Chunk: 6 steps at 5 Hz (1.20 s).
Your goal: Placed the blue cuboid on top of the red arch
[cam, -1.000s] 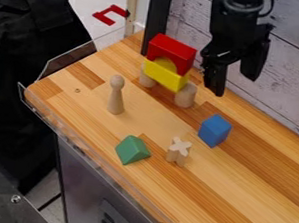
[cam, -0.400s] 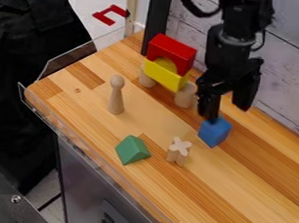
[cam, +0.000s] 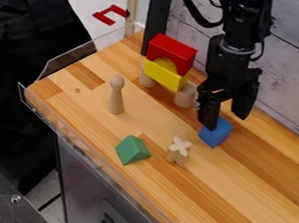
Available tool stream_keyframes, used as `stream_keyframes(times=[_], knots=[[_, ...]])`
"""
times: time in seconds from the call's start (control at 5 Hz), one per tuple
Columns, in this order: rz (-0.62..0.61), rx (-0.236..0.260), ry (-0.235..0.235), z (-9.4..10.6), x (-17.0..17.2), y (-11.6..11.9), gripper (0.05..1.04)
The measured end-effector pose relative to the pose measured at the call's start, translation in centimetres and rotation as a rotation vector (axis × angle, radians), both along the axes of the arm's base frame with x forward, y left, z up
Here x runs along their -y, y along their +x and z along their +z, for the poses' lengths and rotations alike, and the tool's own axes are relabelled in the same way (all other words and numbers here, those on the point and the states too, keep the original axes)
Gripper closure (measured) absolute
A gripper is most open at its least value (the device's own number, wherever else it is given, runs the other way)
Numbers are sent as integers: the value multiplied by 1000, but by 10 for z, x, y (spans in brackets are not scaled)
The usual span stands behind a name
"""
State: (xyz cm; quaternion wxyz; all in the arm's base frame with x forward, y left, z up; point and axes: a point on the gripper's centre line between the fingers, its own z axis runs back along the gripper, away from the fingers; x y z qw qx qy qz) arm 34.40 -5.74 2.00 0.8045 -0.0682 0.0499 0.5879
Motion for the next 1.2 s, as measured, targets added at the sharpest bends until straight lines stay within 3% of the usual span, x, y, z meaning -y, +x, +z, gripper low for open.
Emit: stream_keyframes(times=[0.4, 0.6, 0.8, 1.0, 1.2], knots=[[43, 1, -29, -3, -8, 3, 83], [44, -46, -38, -21, -8, -4, 84], [42, -45, -44, -22, -7, -5, 93], [37, -50, -44, -22, -7, -6, 180], [35, -48, -43, -22, -7, -5, 466]])
